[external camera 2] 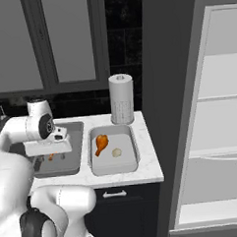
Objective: Place one garlic and one chicken drumstick in each tupperware on the nearby counter, to pack two identical lunches.
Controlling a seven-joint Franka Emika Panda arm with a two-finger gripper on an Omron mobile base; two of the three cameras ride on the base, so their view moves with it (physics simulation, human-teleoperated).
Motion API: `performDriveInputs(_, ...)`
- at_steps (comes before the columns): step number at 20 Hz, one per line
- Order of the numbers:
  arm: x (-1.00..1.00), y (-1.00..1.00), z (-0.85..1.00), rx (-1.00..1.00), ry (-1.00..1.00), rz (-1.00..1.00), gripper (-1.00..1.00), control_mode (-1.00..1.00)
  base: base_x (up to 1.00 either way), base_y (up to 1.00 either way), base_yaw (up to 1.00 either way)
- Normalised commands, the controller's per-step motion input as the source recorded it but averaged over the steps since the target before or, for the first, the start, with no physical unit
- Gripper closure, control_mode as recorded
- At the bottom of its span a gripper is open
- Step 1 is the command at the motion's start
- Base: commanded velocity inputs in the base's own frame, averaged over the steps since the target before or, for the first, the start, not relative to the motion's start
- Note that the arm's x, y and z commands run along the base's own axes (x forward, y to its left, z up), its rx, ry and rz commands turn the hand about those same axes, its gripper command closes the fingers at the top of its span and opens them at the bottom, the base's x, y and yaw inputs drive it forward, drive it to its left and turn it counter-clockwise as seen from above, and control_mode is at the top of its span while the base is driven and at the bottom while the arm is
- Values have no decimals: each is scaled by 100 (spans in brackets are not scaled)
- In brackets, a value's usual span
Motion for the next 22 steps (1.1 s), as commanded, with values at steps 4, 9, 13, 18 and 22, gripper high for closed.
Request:
performDriveInputs(4,-81,-69,44,6,0,0,-100,-100,0,0,0)
performDriveInputs(9,-66,-32,85,0,-6,3,-100,-100,0,0,0)
performDriveInputs(13,-44,-21,78,0,-12,3,-100,-100,0,0,0)
performDriveInputs(18,-19,0,17,0,-13,0,-100,-100,0,0,0)
performDriveInputs(22,-5,0,0,0,0,0,-100,-100,0,0,0)
